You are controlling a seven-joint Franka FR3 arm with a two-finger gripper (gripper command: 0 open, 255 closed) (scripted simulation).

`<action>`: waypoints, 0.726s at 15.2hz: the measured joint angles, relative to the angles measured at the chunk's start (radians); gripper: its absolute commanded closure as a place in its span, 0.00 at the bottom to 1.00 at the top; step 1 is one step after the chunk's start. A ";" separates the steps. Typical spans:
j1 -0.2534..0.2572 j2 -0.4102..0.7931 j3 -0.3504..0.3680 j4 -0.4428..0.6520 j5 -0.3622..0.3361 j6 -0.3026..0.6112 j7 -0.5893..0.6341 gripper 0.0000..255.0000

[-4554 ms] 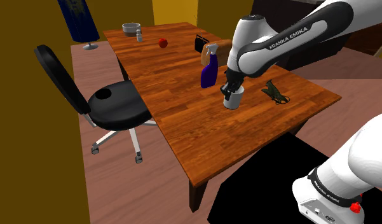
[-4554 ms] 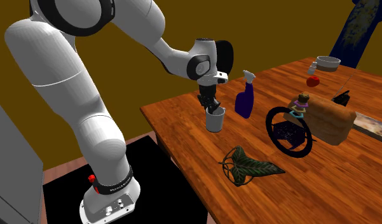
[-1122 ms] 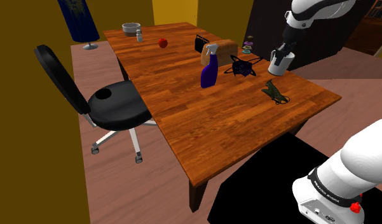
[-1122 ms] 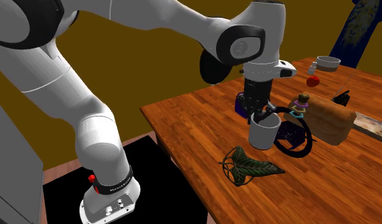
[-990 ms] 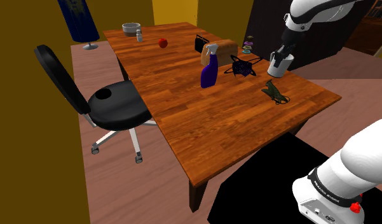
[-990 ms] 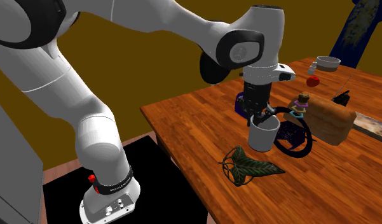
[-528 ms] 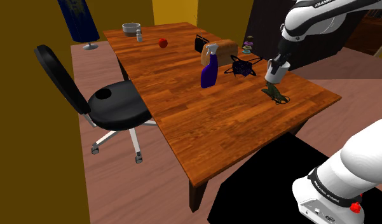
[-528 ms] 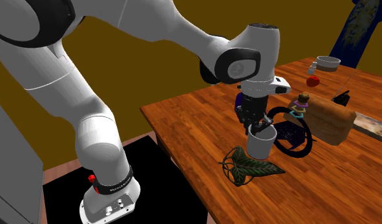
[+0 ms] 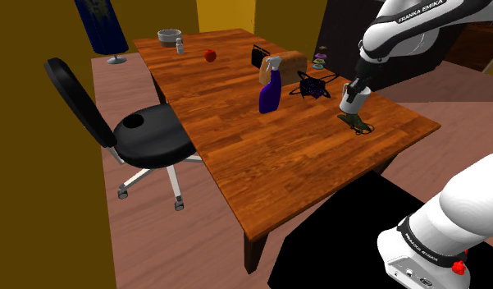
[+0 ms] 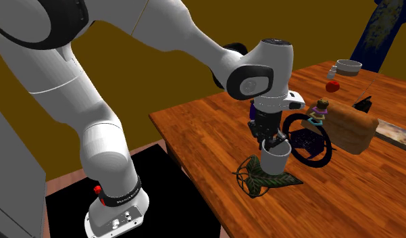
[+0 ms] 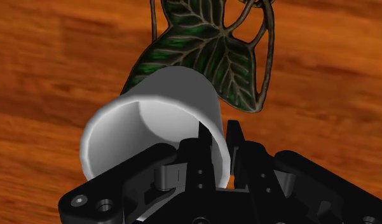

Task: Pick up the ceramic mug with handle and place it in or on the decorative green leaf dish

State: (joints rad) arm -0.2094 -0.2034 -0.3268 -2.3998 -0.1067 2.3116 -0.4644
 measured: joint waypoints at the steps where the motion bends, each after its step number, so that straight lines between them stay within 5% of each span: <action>1: 0.000 0.000 0.000 0.000 0.000 0.001 0.000 1.00; 3: 0.000 0.001 0.000 0.000 0.000 0.001 0.000 1.00; 4: 0.000 0.001 0.000 0.000 0.000 0.001 0.000 0.00; 11: 0.000 -0.010 0.002 0.007 -0.002 -0.015 0.002 0.00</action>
State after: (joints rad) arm -0.2096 -0.2135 -0.3248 -2.3933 -0.1091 2.2964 -0.4621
